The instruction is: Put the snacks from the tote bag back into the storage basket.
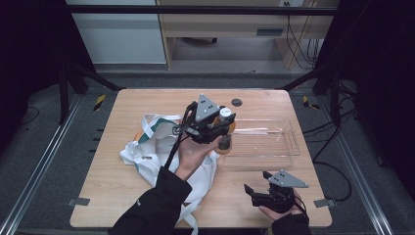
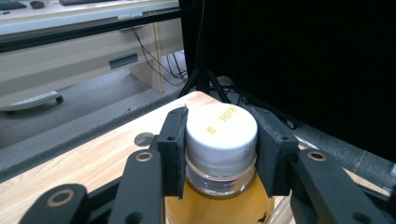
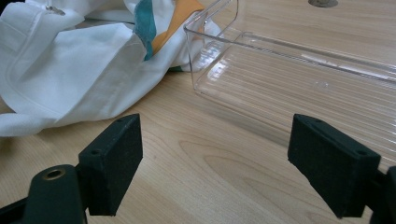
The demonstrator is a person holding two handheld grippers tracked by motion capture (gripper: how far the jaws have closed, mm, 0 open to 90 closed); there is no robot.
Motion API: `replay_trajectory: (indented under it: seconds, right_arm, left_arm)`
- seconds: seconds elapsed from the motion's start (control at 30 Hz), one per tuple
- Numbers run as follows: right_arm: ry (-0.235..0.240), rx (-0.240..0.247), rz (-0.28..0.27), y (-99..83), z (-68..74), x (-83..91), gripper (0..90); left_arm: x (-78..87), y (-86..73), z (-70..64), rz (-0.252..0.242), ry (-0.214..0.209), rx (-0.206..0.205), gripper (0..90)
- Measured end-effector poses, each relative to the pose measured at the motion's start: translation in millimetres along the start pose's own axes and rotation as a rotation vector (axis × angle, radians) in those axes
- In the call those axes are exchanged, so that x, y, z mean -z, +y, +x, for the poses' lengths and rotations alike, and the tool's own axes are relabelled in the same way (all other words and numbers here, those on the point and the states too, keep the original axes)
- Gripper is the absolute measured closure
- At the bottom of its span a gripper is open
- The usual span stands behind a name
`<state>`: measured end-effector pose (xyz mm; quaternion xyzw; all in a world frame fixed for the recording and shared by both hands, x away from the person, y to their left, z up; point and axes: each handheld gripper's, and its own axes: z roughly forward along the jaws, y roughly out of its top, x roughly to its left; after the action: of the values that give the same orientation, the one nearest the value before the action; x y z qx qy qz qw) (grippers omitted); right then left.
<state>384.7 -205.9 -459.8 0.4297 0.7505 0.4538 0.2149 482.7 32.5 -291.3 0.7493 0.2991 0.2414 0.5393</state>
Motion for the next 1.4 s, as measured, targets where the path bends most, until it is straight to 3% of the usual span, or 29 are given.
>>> replay_trajectory:
  seconds: [0.73,1.4]
  right_arm:
    - [0.001,-0.001,-0.002,-0.3,-0.7,0.0,18.3]
    - [0.002,-0.002,-0.004,-0.4,-0.7,-0.4,18.2]
  left_arm:
    - [-35.7,4.2,-10.6,-0.003,-0.011,-0.001,58.4]
    - [-57.5,-11.7,-10.6,0.032,-0.015,-0.008,58.5]
